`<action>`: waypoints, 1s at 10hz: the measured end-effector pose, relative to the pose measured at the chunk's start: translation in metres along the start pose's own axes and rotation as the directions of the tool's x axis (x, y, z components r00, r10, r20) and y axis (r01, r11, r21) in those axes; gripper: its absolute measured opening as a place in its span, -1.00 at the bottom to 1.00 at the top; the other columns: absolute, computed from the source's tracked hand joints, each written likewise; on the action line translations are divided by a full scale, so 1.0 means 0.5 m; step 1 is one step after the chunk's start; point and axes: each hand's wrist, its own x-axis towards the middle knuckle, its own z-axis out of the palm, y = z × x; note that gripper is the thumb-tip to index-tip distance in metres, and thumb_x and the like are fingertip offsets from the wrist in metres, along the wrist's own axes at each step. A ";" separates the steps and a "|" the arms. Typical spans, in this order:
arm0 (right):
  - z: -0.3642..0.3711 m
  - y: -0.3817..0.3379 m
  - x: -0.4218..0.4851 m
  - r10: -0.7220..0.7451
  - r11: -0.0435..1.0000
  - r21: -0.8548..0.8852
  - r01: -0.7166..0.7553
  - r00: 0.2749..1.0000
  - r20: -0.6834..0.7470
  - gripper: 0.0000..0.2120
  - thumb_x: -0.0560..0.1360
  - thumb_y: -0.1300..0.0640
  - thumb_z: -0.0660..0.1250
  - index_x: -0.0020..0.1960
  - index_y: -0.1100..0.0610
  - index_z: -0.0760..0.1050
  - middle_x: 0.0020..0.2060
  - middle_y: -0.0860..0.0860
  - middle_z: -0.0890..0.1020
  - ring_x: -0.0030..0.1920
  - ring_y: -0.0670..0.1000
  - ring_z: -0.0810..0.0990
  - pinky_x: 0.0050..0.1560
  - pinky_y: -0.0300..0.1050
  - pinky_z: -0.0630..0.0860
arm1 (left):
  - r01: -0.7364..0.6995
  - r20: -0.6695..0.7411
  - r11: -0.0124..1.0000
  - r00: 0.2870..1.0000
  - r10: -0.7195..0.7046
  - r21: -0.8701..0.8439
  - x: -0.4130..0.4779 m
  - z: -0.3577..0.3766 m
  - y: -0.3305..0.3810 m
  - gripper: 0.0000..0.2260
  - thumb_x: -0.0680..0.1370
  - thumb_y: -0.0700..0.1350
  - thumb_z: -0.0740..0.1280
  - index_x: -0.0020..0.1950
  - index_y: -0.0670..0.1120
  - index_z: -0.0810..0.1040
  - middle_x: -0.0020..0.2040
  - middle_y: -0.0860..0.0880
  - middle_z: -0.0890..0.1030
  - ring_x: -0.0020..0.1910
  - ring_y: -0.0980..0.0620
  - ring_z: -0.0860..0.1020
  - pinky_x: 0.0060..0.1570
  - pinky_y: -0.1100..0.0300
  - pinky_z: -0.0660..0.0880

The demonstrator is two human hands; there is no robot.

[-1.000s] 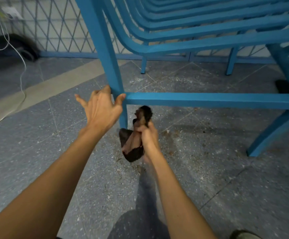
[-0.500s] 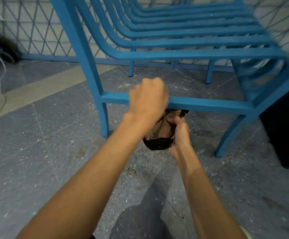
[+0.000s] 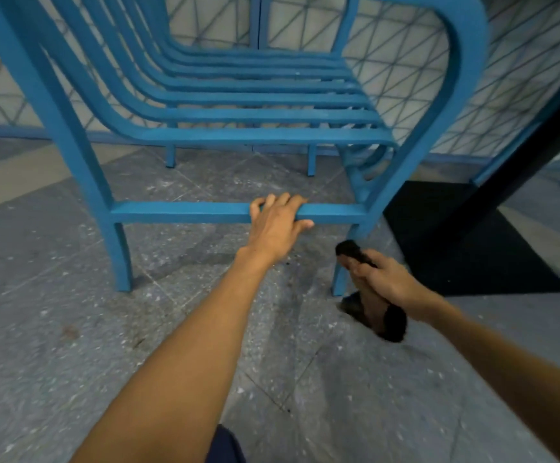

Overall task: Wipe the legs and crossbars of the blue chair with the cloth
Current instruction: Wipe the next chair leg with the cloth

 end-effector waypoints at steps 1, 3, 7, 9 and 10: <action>-0.089 -0.019 0.001 -0.195 0.927 -0.303 0.220 0.974 0.111 -0.72 0.62 0.08 0.17 0.28 -0.10 0.49 -0.01 -0.09 0.61 -0.13 -0.15 0.56 -0.07 -0.32 0.45 | 0.004 -0.017 1.000 1.000 -0.004 0.018 0.008 -0.016 0.000 -0.63 0.55 0.16 0.24 0.29 0.04 0.44 0.19 0.03 0.51 0.21 -0.02 0.38 0.14 0.11 0.05; -0.154 0.042 0.018 -0.739 0.611 -0.510 0.605 0.666 -0.096 -0.49 0.57 0.29 0.21 0.43 -0.11 0.32 0.14 0.05 0.36 0.01 -0.25 0.32 0.07 -0.67 0.22 | -0.003 -0.041 0.990 0.999 0.009 0.140 -0.003 0.010 0.003 -0.56 0.56 0.24 0.16 0.31 0.01 0.43 0.17 -0.01 0.50 0.17 -0.08 0.39 0.15 0.01 0.14; -0.023 0.151 0.159 -0.793 0.609 -0.219 0.762 0.585 -0.169 -0.46 0.60 -0.17 0.05 0.39 0.18 0.40 0.21 0.01 0.37 0.22 -0.34 0.40 0.33 -0.36 0.34 | -0.025 -0.155 0.966 0.986 0.067 0.259 0.013 0.035 -0.003 -0.38 0.43 0.42 -0.07 0.22 0.03 0.43 -0.04 0.09 0.40 -0.05 0.05 0.28 -0.11 0.17 -0.03; 0.022 0.260 0.195 -0.802 0.495 -0.404 0.769 0.583 0.128 -0.81 0.56 -0.29 0.10 0.16 -0.47 0.33 0.28 -0.01 0.48 0.27 -0.04 0.46 0.25 -0.02 0.44 | -0.015 -0.120 0.967 0.992 0.047 0.256 0.012 0.046 0.004 -0.35 0.42 0.43 -0.10 0.23 0.05 0.43 -0.04 0.10 0.38 -0.04 0.07 0.27 -0.10 0.17 -0.03; -0.016 0.223 0.181 -0.788 0.556 -0.387 0.736 0.615 0.037 -0.71 0.56 -0.18 0.21 0.24 -0.15 0.45 0.13 -0.15 0.52 0.10 -0.29 0.50 0.16 -0.28 0.45 | -0.025 -0.123 0.969 0.991 0.057 0.245 0.012 0.043 0.006 -0.34 0.41 0.43 -0.10 0.23 0.05 0.43 -0.05 0.10 0.38 -0.04 0.06 0.28 -0.09 0.16 -0.01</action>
